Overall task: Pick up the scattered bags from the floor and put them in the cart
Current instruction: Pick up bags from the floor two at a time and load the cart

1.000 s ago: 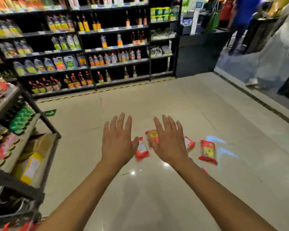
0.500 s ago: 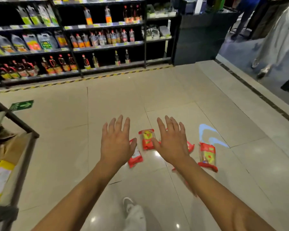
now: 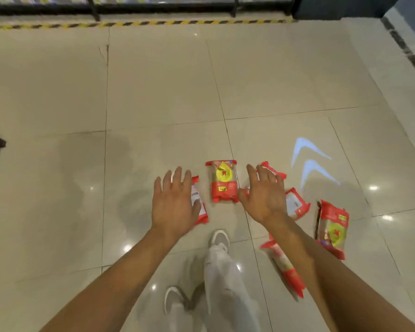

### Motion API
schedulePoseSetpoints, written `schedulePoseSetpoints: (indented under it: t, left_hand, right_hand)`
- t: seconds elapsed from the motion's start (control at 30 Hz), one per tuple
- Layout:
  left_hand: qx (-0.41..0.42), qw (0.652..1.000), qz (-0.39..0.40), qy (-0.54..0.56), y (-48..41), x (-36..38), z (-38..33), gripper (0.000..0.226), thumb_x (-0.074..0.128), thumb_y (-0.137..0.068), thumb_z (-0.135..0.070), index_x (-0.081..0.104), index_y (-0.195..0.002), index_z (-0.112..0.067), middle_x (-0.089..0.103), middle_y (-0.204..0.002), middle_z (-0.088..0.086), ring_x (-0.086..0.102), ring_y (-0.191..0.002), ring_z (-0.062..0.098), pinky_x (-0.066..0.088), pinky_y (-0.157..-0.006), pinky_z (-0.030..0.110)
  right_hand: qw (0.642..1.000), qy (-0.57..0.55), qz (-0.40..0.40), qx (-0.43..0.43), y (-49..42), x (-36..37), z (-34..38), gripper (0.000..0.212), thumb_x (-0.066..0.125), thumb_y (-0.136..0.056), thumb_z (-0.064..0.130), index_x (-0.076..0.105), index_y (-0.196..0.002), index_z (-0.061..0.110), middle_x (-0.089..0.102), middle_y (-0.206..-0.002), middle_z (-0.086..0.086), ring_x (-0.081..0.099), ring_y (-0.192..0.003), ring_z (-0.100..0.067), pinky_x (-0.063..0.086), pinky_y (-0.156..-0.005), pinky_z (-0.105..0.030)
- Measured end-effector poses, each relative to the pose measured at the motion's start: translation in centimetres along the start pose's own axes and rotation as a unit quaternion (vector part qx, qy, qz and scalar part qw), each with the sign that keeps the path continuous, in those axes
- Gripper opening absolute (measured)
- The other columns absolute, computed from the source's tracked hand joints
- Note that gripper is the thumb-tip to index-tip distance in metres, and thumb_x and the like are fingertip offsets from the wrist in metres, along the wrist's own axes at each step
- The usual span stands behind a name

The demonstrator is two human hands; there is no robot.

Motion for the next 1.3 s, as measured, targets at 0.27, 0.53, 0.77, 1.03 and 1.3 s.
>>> schedulePoseSetpoints:
  t: [0.27,0.53,0.77,1.03,1.3]
  left_hand:
    - [-0.117,0.981,0.153,0.041,-9.2,34.2,6.7,0.087,0.057,-0.091,-0.053,0.025,-0.160,-0.010,0.036,-0.161,0.014,0.040,-0.143,0.035,0.037,-0.114,0.048]
    - [-0.418,0.790,0.151,0.421,-10.2,60.3,13.8,0.105,0.083,-0.047,-0.076,0.054,-0.128,-0.016,0.065,-0.127,0.006,0.070,-0.105,0.027,0.062,-0.087,0.048]
    - [-0.474,0.706,0.097,0.517,-11.8,59.3,10.7,0.073,0.095,-0.063,-0.035,0.048,-0.114,-0.012,0.071,-0.106,0.005,0.074,-0.089,0.026,0.062,-0.083,0.046]
    - [-0.449,0.728,-0.016,0.517,-7.7,35.8,12.9,0.067,0.091,-0.074,-0.024,0.046,-0.122,-0.015,0.069,-0.108,0.000,0.071,-0.093,0.023,0.060,-0.082,0.042]
    - [-0.361,0.752,-0.129,0.535,2.3,-5.2,11.1,0.065,0.090,-0.075,-0.020,0.047,-0.123,-0.021,0.067,-0.111,-0.007,0.071,-0.099,0.019,0.061,-0.087,0.048]
  right_hand:
    - [0.981,-0.118,0.151,0.007,-18.1,32.4,-5.9,0.087,0.053,-0.086,0.063,0.032,-0.154,0.012,0.047,-0.148,-0.020,0.044,-0.136,-0.039,0.039,-0.110,-0.048]
    - [0.902,-0.367,0.141,0.181,-30.0,50.8,-9.3,0.079,0.072,-0.087,0.044,0.031,-0.146,0.011,0.058,-0.132,-0.012,0.059,-0.116,-0.035,0.050,-0.096,-0.042]
    - [0.814,-0.506,0.125,0.258,-29.4,54.3,-9.2,0.117,0.092,-0.059,0.046,0.023,-0.151,0.023,0.059,-0.134,-0.010,0.065,-0.111,-0.034,0.055,-0.095,-0.052]
    - [0.838,-0.516,0.050,0.170,-21.7,33.6,-5.8,0.089,0.089,-0.072,0.027,0.037,-0.144,0.024,0.068,-0.106,0.002,0.068,-0.095,-0.021,0.053,-0.075,-0.031]
    - [0.821,-0.567,-0.023,0.060,-6.5,-6.6,0.2,0.081,0.089,-0.073,0.027,0.042,-0.139,0.032,0.062,-0.103,0.020,0.064,-0.093,-0.001,0.052,-0.075,-0.025]
Point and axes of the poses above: each hand's wrist, its own y-axis away from the middle knuckle, its own x-axis out of the palm, z = x × y, the point moved 6 cm from there along -y, towards the middle knuckle
